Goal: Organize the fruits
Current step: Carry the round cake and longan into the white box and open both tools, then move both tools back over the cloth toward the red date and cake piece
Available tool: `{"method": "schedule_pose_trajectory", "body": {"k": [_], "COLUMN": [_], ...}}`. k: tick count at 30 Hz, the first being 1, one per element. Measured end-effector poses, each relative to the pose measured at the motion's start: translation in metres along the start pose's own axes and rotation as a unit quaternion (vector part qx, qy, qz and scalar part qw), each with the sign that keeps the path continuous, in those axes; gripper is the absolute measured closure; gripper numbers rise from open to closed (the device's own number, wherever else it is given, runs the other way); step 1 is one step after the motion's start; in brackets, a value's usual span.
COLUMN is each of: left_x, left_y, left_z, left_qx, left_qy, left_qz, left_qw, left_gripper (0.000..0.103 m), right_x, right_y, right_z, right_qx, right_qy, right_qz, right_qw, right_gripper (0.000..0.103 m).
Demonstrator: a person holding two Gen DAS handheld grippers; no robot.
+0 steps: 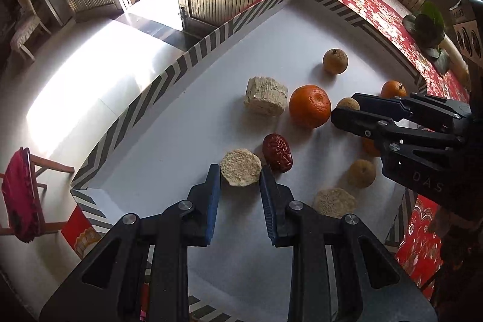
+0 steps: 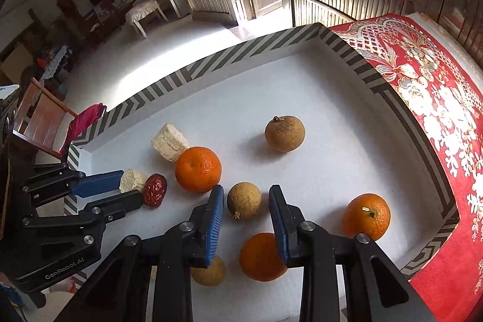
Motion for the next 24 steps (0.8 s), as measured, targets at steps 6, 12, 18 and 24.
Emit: {"method": "schedule_pose_trajectory", "body": {"k": [6,12,18,24], "left_x": [0.006,0.024,0.038,0.046], "left_y": [-0.007,-0.022,-0.059,-0.113], "left_z": [-0.008,-0.027,-0.043,-0.049], "left_qx": [-0.010,-0.016,-0.046,-0.097], "left_qy": [-0.018,-0.062,-0.094,-0.107], "left_qz": [-0.017,-0.010,0.017,0.050], "left_qw": [0.9996,0.9979,0.9943,0.9882], "left_gripper": [0.076,0.058,0.049,0.049], "right_x": [0.029,0.073,0.110,0.144], "right_y": [-0.012,-0.023,-0.042,-0.073], "right_z": [0.001,0.012,0.037,0.075], "right_qx": [-0.036,-0.056,-0.088,-0.123], "right_qy": [-0.038,-0.087,-0.117,-0.134], "right_qz": [-0.008,-0.006,0.008,0.060], "right_qw": [0.999,0.995,0.989,0.981], "right_gripper": [0.071,0.069,0.062,0.062]}}
Point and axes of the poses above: each gripper's, at about its wrist camera, not at the fingertips, and x roughly against the way its jaws point, y to its left, z to its underside, the point moved 6 cm from there along -x, roughly the way its jaws point, and after that the axes turned 2 degrees about -z, right-handed, at the moved point
